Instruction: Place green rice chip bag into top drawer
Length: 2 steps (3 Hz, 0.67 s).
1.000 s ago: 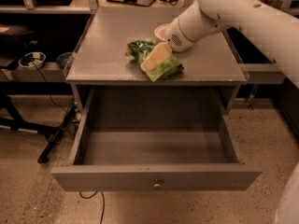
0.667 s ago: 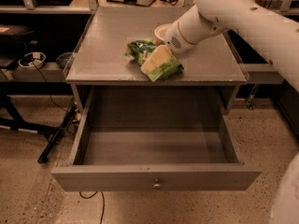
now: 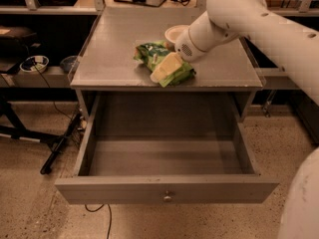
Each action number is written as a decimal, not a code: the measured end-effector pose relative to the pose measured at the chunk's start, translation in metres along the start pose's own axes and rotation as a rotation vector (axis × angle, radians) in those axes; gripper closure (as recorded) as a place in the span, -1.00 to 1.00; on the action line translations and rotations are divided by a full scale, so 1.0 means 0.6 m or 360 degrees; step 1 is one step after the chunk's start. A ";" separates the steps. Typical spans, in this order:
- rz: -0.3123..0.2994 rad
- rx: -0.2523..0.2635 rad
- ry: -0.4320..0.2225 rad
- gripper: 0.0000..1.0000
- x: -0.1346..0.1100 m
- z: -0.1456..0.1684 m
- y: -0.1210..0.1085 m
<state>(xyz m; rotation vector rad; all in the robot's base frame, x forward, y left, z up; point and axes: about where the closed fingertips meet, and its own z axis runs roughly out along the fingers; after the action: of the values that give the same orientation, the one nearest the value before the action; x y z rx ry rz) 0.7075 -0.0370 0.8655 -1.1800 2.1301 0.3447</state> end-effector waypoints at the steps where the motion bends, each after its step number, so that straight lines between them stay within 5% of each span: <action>1: 0.0021 -0.0002 0.0013 -1.00 0.009 0.008 -0.002; 2: 0.0021 -0.0002 0.0013 -0.69 0.009 0.008 -0.002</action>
Offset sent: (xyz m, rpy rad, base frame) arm 0.0013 -0.0017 -0.0067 -0.0005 0.0121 -0.0094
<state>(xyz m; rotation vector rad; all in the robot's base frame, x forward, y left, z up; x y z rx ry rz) 0.7088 -0.0388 0.8588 -1.1707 2.1456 0.3480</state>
